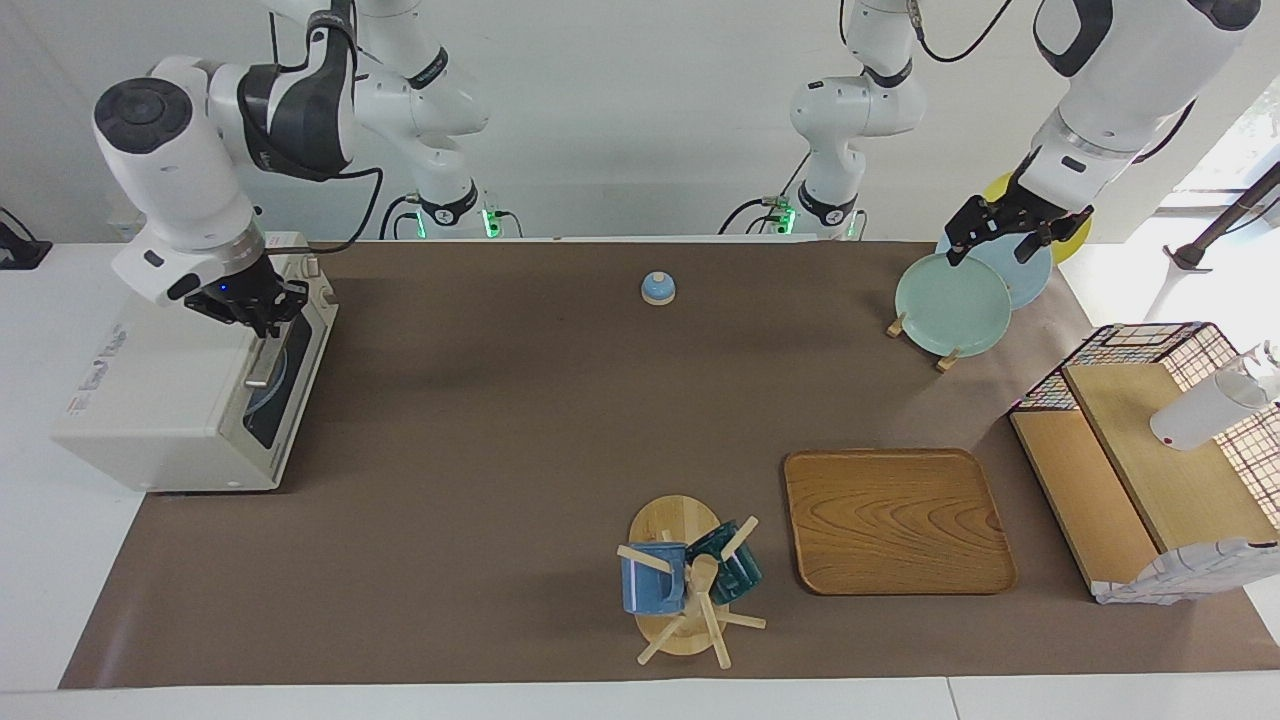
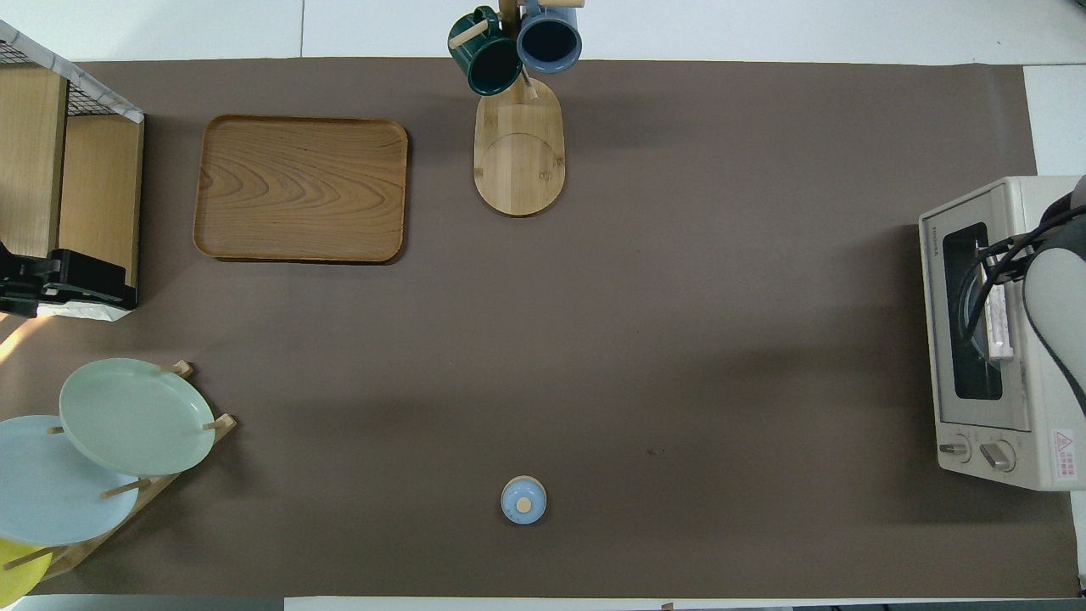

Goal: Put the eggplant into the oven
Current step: 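Push the oven door shut with the right gripper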

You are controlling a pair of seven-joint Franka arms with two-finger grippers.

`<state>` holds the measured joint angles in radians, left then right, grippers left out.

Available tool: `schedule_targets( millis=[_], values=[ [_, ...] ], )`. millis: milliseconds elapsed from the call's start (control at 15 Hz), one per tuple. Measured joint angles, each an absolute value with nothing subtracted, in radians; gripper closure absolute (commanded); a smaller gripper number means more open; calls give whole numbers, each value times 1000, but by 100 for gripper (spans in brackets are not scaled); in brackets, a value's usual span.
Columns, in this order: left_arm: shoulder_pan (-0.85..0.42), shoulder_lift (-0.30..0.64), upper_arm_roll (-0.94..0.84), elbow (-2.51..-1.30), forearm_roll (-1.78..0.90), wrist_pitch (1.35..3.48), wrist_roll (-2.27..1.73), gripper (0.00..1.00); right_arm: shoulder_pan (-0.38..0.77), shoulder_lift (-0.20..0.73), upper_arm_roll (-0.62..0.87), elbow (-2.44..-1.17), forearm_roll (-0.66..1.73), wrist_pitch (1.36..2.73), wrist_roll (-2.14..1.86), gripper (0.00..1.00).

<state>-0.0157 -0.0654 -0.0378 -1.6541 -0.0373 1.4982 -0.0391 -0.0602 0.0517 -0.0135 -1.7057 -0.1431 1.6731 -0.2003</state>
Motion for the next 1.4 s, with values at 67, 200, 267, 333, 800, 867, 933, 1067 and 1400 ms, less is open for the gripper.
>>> schedule_targets(
  millis=[67,200,267,333,800,867,933,1067,1400],
  values=[
    [-16,-65,-38,-1654,-37,1498,-39,0,-58,52,-4,-1691,-108,1668,-200,0],
    [-16,-65,-38,-1654,-37,1498,-39,0,-52,51,19,-1677,-67,1660,-200,0],
    [-16,-65,-38,-1654,-37,1498,-39,0,-46,48,27,-1673,-61,1648,-200,0],
    [-16,-65,-38,-1654,-37,1498,-39,0,-42,44,33,-1673,-60,1634,-200,0],
    [-16,-65,-38,-1654,-37,1498,-39,0,-39,9,34,-1703,-59,1621,-200,0],
    [-16,-65,-38,-1654,-37,1498,-39,0,-35,9,34,-1703,-59,1638,-200,0],
    [-16,-65,-38,-1654,-37,1498,-39,0,-33,9,34,-1704,-59,1649,-200,0],
    [-16,-65,-38,-1654,-37,1498,-39,0,-33,9,34,-1704,-59,1652,-200,0],
    [-16,-65,-38,-1654,-37,1498,-39,0,-28,7,27,-1695,-59,1635,-194,0]
  ],
)
